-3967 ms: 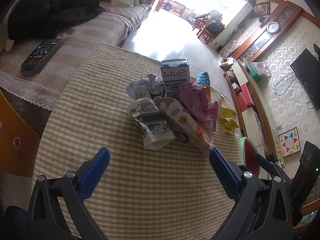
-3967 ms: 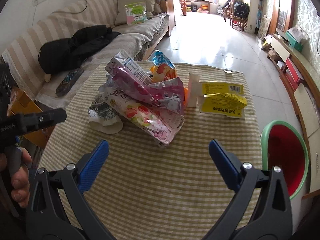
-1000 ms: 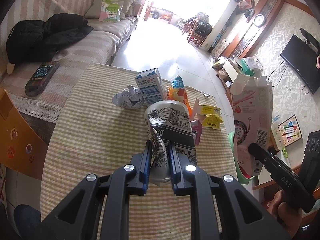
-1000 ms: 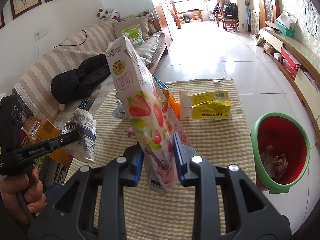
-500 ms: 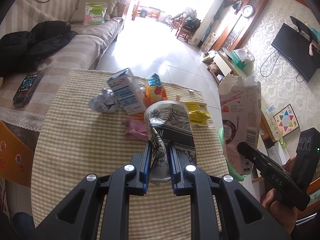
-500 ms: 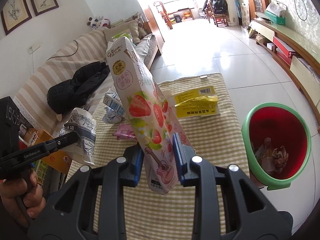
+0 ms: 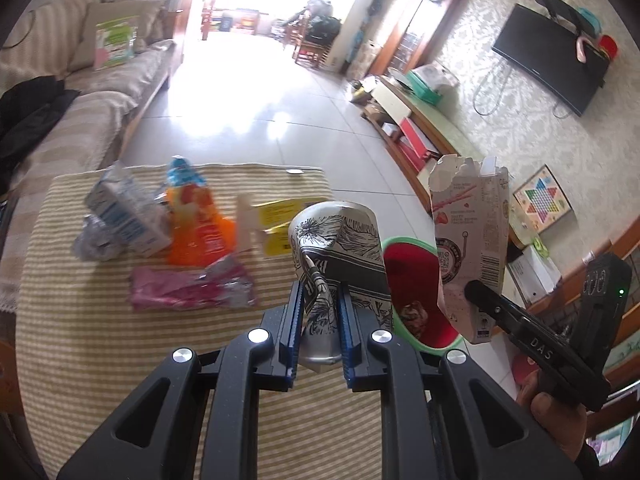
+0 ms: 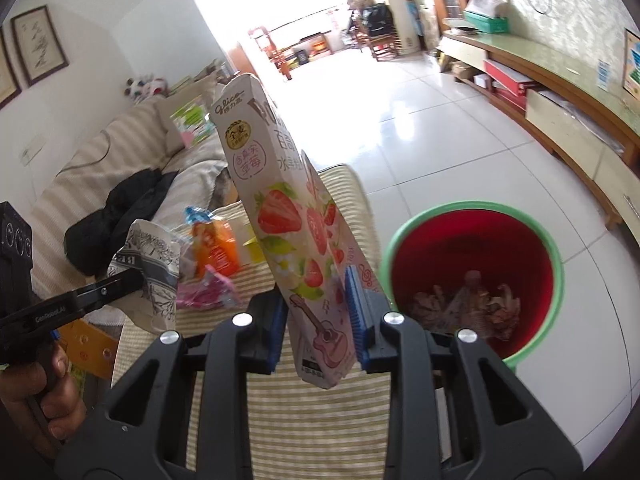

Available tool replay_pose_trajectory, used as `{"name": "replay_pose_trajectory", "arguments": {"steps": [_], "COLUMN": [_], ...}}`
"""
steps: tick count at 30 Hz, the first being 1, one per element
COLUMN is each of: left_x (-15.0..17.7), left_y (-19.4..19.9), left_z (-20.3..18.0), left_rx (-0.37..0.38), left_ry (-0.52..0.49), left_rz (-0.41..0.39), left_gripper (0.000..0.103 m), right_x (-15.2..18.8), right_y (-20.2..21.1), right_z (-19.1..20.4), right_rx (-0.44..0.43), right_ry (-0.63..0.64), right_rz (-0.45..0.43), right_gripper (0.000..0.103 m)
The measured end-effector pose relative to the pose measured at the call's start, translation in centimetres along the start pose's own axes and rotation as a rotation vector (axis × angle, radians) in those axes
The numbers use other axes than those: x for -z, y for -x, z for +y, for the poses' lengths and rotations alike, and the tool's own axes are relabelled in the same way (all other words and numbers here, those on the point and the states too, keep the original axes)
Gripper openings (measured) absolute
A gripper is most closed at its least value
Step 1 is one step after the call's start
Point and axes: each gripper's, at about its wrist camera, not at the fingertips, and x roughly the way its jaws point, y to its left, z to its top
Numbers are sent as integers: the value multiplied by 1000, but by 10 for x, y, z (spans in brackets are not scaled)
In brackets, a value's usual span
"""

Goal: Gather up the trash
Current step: 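Lift the box and cup and carry both toward the red bin, then open both tools over the red bin to drop box and cup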

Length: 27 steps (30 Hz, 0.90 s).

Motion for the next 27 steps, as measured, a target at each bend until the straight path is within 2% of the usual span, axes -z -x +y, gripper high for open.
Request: {"name": "replay_pose_trajectory", "arguments": {"steps": [9,18,27], "left_x": [-22,-37,-37], "left_y": [-45,-96,-125], "left_z": [-68,-128,-151], "left_rx": [78,137,149], "left_ry": [-91,-155,-174], "left_rz": [43,96,137], "left_gripper": [14,14,14], "right_x": [-11,-20,-18], "right_y": [15,20,15], "right_z": [-65,-114,-141], "right_rx": [80,125,136], "right_ry": [-95,-167,-214], "right_rz": [-40,-53,-42], "right_gripper": [27,27,27]}}
